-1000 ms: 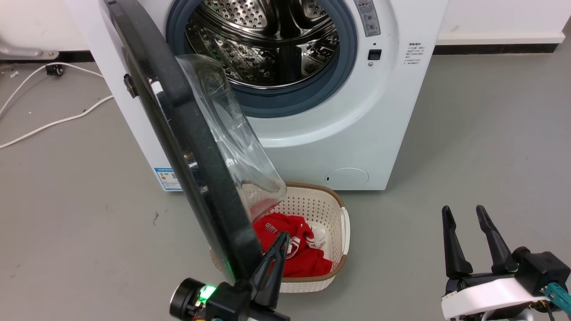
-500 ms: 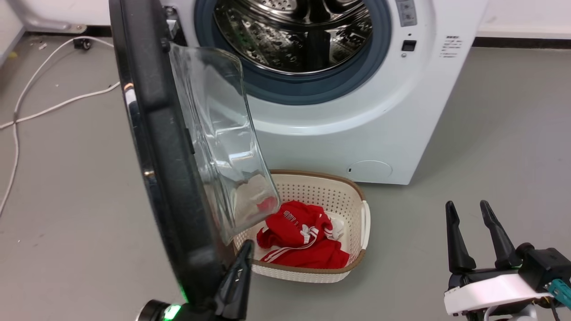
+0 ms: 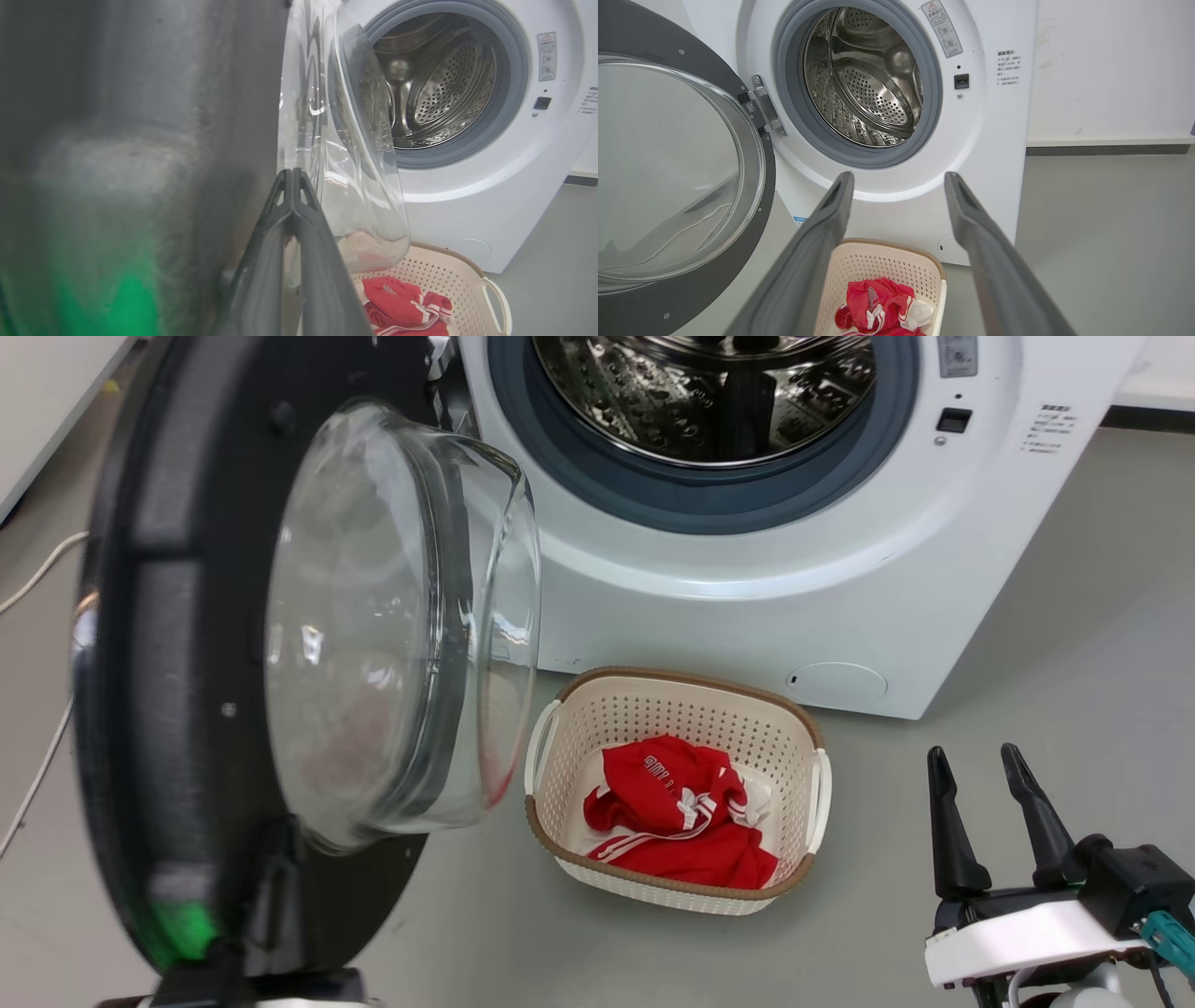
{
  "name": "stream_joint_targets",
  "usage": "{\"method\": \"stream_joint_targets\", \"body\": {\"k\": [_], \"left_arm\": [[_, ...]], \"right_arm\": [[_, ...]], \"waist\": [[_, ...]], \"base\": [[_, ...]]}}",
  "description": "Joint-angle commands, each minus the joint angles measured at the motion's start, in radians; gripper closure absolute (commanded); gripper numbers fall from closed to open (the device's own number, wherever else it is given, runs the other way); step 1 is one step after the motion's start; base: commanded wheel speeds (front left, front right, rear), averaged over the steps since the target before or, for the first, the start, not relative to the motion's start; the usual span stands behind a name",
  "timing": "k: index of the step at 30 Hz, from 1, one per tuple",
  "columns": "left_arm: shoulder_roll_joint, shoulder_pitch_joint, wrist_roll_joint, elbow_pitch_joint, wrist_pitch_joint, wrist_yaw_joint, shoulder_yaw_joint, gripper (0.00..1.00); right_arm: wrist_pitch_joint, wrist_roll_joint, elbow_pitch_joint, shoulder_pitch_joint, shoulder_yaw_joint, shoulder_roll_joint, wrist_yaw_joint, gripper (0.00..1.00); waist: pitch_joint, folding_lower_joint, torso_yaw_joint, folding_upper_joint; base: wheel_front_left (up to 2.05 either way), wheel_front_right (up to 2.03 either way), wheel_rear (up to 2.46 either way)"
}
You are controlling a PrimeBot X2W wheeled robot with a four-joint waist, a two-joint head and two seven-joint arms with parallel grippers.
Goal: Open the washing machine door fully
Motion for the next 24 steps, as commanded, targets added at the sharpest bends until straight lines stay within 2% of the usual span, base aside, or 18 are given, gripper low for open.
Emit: {"method": "stream_joint_targets", "body": {"k": [1,8,16,24], "left_arm": [[0.015,-0.006,-0.009,0.004,0.002,0.009,0.034,1.0],[0.056,-0.061,-0.049,0.052,0.002,0.008,0.173,1.0],[0.116,-0.169,-0.113,0.188,0.003,-0.016,0.334,1.0],[0.178,-0.278,-0.154,0.335,0.003,-0.053,0.45,1.0]], "right_arm": [[-0.002,-0.009,-0.003,-0.014,0.001,0.0,0.0,0.0],[-0.002,-0.019,-0.006,-0.036,0.005,0.0,0.0,0.0],[-0.002,-0.034,-0.011,-0.06,0.006,0.0,0.0,0.0],[-0.002,-0.04,-0.013,-0.074,0.0,0.0,0.0,0.0]], "waist": [[0.01,-0.0001,0.011,0.0],[0.041,-0.0001,0.024,0.0],[0.08,-0.0001,0.008,0.0],[0.108,-0.0001,-0.007,0.0]], "base": [[0.0,0.0,0.0],[0.0,0.0,0.0],[0.0,0.0,0.0],[0.0,0.0,0.0]]}}
